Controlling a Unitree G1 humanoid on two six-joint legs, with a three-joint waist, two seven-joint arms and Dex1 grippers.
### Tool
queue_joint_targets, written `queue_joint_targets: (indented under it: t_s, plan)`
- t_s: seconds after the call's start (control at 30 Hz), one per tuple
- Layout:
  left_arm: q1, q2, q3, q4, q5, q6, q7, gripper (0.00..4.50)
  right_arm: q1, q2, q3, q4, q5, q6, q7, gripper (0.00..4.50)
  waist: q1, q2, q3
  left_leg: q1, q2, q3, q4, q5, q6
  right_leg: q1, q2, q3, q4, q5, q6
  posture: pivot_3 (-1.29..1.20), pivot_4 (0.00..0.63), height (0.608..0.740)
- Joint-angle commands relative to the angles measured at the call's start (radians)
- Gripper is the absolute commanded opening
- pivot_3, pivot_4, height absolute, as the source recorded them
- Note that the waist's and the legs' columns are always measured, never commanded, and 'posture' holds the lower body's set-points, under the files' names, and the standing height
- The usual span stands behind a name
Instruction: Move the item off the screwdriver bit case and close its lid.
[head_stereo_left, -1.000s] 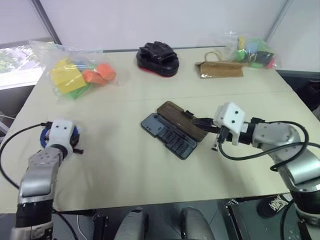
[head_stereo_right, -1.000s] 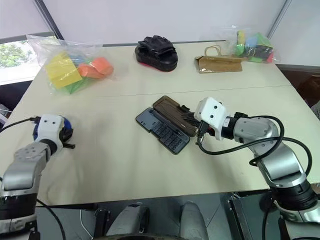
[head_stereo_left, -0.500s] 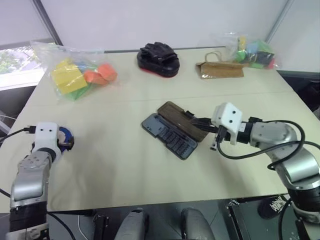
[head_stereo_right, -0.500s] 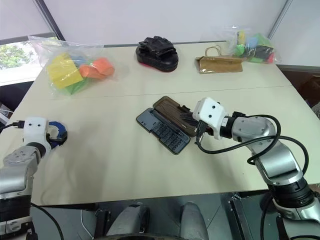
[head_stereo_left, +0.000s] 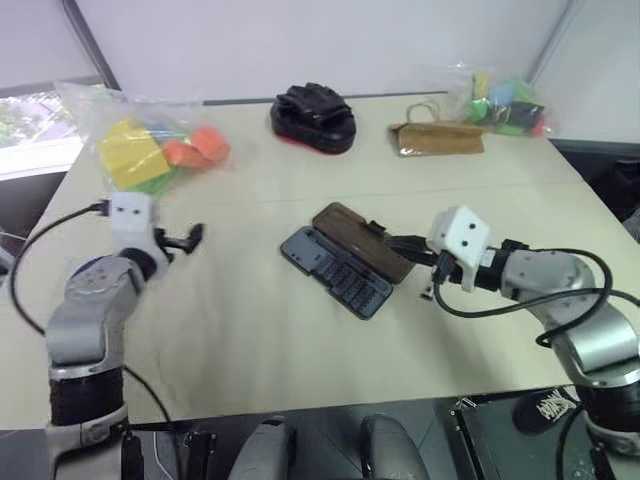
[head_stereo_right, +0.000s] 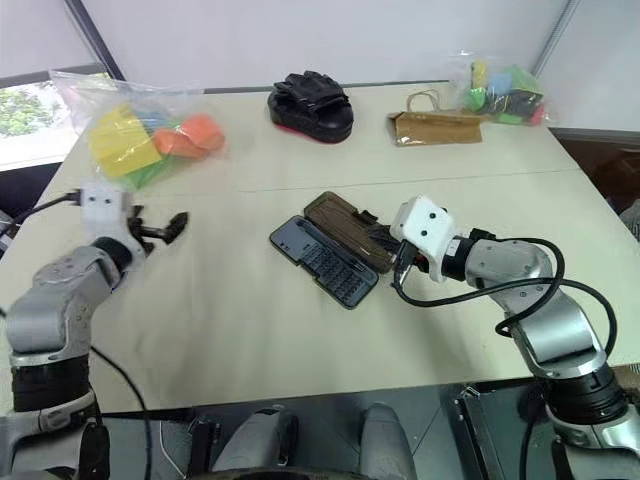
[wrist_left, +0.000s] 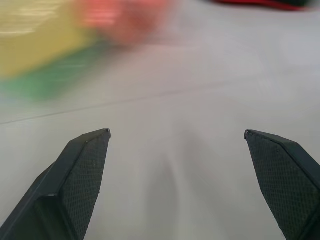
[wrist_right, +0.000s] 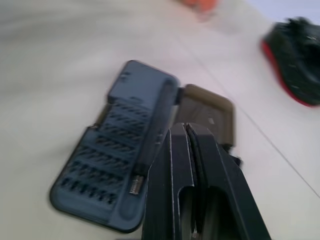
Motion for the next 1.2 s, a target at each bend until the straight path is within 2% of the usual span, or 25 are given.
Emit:
queue_joint_targets:
  t_s: [0.03,0.13,0.27,0.57,0.67,0.9,0.93,1.03,1.2]
  plan:
    - [-0.004,0.01,-0.066,-0.071,-0.099,0.007,-0.124,4.48,-0.017,0.017,-0.035,-0.014,-0.009,0.046,-0.054,0.0,-0.003,0.0,0.0,0.0,0.0,0.0,0.0,0.0,0.0,0.0,0.0,0.0,0.0,0.0,0.0,0.0,0.15,0.74]
    - [-0.028,0.037,-0.158,-0.075,-0.125,-0.003,-0.216,4.48,-0.012,0.011,-0.021,-0.013,-0.02,0.07,-0.064,0.0,-0.002,0.0,0.0,-0.001,0.0,0.0,0.0,0.0,0.0,-0.001,0.0,0.0,0.0,0.0,0.0,0.0,0.15,0.74]
    - [-0.065,0.064,-0.211,-0.018,-0.099,-0.069,-0.27,4.48,0.001,0.009,-0.014,-0.016,-0.03,0.07,-0.063,0.0,0.001,0.0,0.0,-0.001,0.0,0.001,0.0,0.0,0.0,0.0,0.0,0.0,0.0,0.0,0.0,0.0,0.15,0.74]
    - [-0.094,0.058,-0.235,0.034,-0.109,-0.114,-0.299,4.48,0.016,0.012,-0.025,-0.029,-0.044,0.082,-0.079,0.0,0.001,0.0,0.0,-0.001,0.0,0.001,0.0,0.0,0.0,0.0,0.0,0.0,0.0,0.0,0.0,0.0,0.15,0.74]
    - [-0.097,0.059,-0.226,0.039,-0.125,-0.11,-0.312,3.65,0.024,0.008,-0.027,-0.033,-0.05,0.086,-0.083,0.0,0.002,0.0,0.0,-0.001,0.0,0.001,0.0,0.0,0.0,0.0,0.0,0.0,0.0,0.0,0.0,0.0,0.15,0.74]
    - [-0.102,0.062,-0.231,0.052,-0.121,-0.128,-0.343,0.04,0.021,-0.001,-0.064,-0.022,-0.043,0.15,-0.105,0.0,0.002,0.0,0.0,-0.001,0.0,0.001,0.0,0.0,0.0,0.0,0.0,0.0,0.0,0.0,0.0,0.0,0.15,0.74]
    - [-0.105,0.061,-0.233,0.056,-0.121,-0.129,-0.346,0.04,0.016,0.0,-0.067,-0.02,-0.04,0.161,-0.106,0.0,0.002,0.0,0.0,-0.001,0.0,0.001,0.0,0.0,0.0,0.0,0.0,0.0,0.0,0.0,0.0,0.0,0.15,0.74]
    - [-0.111,0.059,-0.239,0.065,-0.116,-0.133,-0.349,0.0,-0.009,0.035,-0.094,-0.023,0.003,0.229,-0.125,0.92,0.002,0.0,0.0,-0.001,0.0,0.001,0.0,0.0,0.0,0.0,0.0,0.0,0.0,0.0,0.0,0.0,0.15,0.74]
    - [-0.127,0.058,-0.252,0.083,-0.111,-0.13,-0.355,0.0,-0.062,0.08,-0.08,0.005,0.004,0.356,-0.192,3.55,0.001,0.0,0.0,-0.001,0.0,0.001,0.0,0.0,0.0,0.0,0.0,0.0,0.0,0.0,0.0,0.0,0.15,0.74]
